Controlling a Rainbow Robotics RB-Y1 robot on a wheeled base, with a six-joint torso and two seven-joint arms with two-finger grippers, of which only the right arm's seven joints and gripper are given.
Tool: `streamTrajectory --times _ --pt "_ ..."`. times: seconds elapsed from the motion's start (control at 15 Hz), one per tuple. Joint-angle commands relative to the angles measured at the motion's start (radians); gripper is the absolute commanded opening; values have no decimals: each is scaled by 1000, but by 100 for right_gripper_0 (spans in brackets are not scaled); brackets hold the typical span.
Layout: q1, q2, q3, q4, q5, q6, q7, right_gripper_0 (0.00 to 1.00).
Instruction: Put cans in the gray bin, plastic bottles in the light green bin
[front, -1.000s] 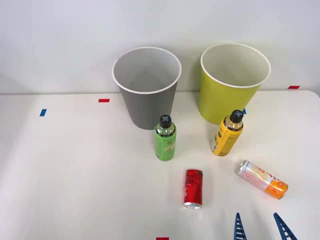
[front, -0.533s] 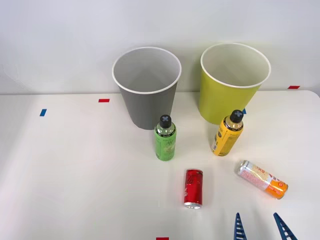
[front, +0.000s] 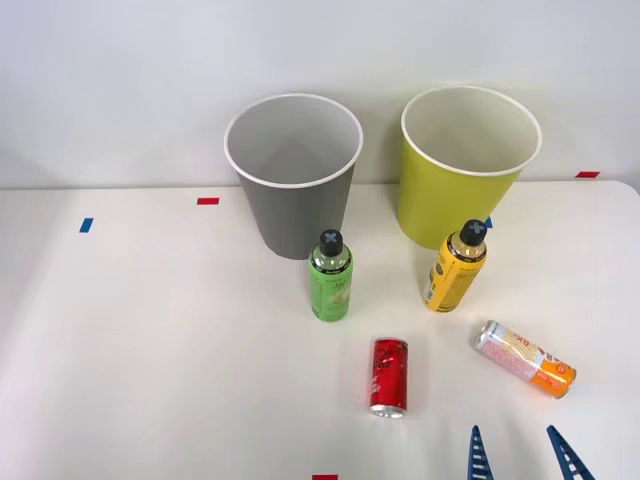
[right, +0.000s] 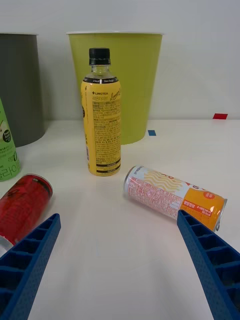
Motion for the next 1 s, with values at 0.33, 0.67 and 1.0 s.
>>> streamTrajectory --times 0.33,0.67,1.0 --pt "0 0 0 0 0 0 0 80" --pt "0 0 0 0 0 0 0 81" --pt "-60 -35 -17 52 -9 -17 9 81"
